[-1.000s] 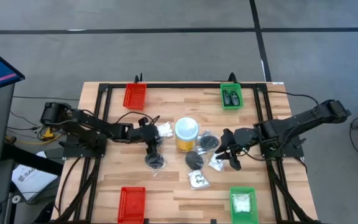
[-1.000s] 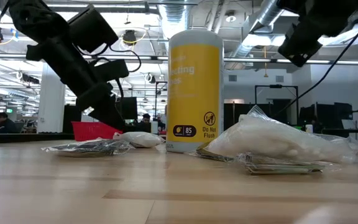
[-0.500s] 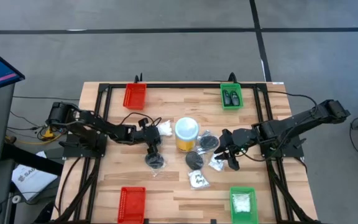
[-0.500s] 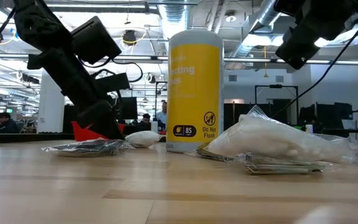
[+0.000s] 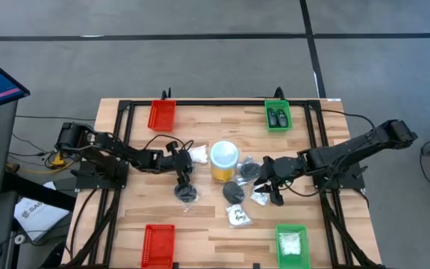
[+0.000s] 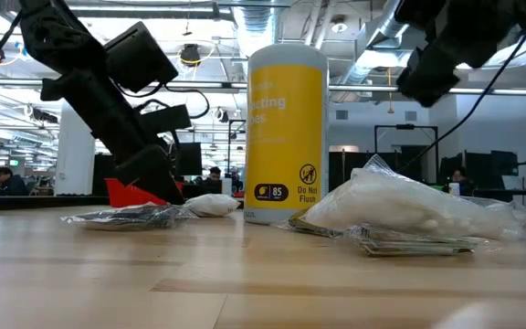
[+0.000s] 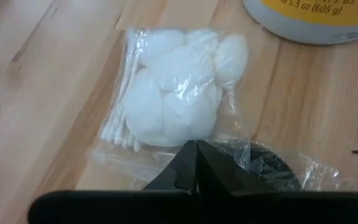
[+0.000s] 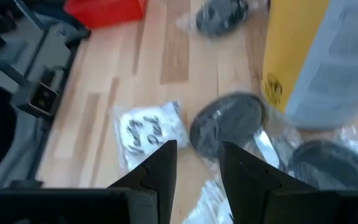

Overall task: Pick & Place Travel size toiletries
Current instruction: Put the white cotton pack into the bottom green bin

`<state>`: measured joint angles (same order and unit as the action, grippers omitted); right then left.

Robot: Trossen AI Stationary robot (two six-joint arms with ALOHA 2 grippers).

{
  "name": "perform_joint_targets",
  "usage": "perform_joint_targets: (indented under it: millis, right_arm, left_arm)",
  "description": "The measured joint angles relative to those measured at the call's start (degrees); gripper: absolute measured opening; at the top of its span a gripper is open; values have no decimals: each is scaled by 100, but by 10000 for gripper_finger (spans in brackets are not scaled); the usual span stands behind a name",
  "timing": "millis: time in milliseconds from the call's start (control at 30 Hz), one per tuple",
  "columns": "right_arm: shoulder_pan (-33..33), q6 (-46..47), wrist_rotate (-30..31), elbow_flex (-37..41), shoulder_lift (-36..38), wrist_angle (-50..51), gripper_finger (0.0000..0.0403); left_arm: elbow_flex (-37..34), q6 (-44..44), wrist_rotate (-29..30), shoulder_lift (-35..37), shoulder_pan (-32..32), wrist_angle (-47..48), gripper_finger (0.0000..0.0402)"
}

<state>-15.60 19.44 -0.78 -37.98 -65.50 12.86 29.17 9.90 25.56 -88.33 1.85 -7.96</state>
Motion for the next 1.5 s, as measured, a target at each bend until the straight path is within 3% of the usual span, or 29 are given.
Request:
perform_joint_targets:
  millis: [200,600,800,1200,1500]
  right_arm:
    - [86,-3,-2,0,-307,-10,113]
    - [339,2,-65,0,-291,-12,113]
    - [338,3,-68,0,-291,-11,113]
    - [337,4,-68,0,-291,-13,113]
    - [337,4,-68,0,-291,-17,113]
  left_arm:
    - [-1,-49,5,183,14,-85,24]
    - [4,-97,-350,296,205,-146,173]
    - [2,-337,-172,223,203,-143,218]
    - [2,-661,-98,213,199,-121,216]
    - [13,-598,152,-254,197,-250,214]
